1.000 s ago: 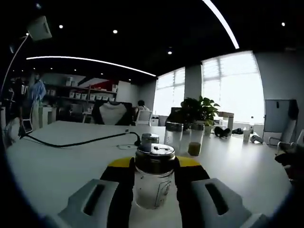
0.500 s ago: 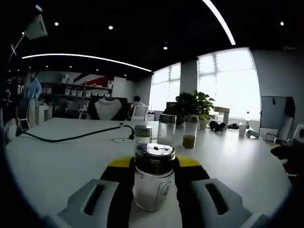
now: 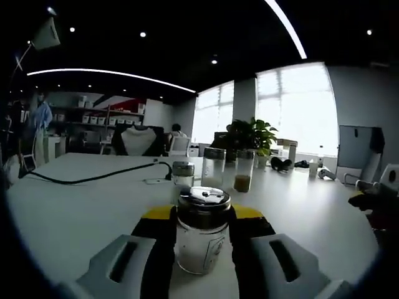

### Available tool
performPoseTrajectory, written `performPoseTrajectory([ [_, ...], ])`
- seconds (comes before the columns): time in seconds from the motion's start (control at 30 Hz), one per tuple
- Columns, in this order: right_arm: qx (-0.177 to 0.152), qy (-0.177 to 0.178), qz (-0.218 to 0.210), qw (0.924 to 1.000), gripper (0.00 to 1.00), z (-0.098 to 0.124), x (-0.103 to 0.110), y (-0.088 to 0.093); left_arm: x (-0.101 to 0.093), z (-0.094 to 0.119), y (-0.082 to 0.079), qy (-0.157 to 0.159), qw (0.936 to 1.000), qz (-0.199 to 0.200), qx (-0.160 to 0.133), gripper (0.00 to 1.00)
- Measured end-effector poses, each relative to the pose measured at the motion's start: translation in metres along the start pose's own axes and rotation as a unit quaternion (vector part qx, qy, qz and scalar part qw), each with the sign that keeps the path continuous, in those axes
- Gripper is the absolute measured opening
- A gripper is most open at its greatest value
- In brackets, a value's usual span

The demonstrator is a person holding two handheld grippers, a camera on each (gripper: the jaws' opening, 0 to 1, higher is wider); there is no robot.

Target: Rotate the seasoning bottle until the label or dispensing opening points toward the visible target arrow and the bottle remains upright within the marked orientation range

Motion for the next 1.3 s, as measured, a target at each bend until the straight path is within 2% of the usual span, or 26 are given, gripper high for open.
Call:
performPoseTrajectory([
  [0.3, -0.01, -0.006, -0.017, 0.9998, 0.99, 0.0, 0.002, -0.001, 0.001, -0.001, 0.003, 0.002, 1.0, 0.006, -0.001, 0.35],
  [0.4, -0.011, -0.007, -0.023, 0.9996, 0.99, 0.0, 0.001, -0.002, -0.001, -0.001, 0.001, -0.002, 0.9999, -0.006, 0.01, 0.35],
  [0.63, -0.007, -0.005, -0.021, 0.9997, 0.99, 0.0, 0.001, -0.001, 0.003, 0.002, 0.003, 0.021, 0.9998, -0.004, 0.007, 0.35],
  [0.77, -0.009, -0.014, -0.042, 0.999, 0.98, -0.003, 0.002, 0.0, 0.005, 0.003, 0.003, 0.031, 0.9995, -0.001, 0.006, 0.35],
  [0.97, 0.004, 0.0, -0.023, 0.9997, 0.98, -0.002, 0.0, -0.002, 0.006, 0.006, 0.001, 0.038, 0.9991, -0.006, 0.018, 0.36],
  [1.07, 0.004, 0.013, -0.039, 0.9992, 0.97, 0.001, -0.007, -0.004, 0.003, 0.011, -0.004, 0.036, 0.9993, -0.004, 0.009, 0.44],
  [1.13, 0.003, 0.021, -0.054, 0.9983, 0.95, 0.003, -0.012, -0.004, 0.0, 0.013, -0.007, 0.034, 0.9993, -0.003, 0.017, 0.51],
  [1.3, -0.008, 0.036, -0.068, 0.997, 0.9, 0.005, -0.022, -0.01, -0.011, 0.026, -0.012, 0.011, 0.9992, -0.034, 0.018, 0.68],
])
Point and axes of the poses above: the point that each gripper's makers call its tool centre point, and the gripper's own axes: z roughly backward along the fingers, x roughly to its left, y roughly out of its underside, the point moved 10 cm from there along z, roughly backward along the fingers, and after that the axes turned 11 degrees about -z, right-handed, at the moved point
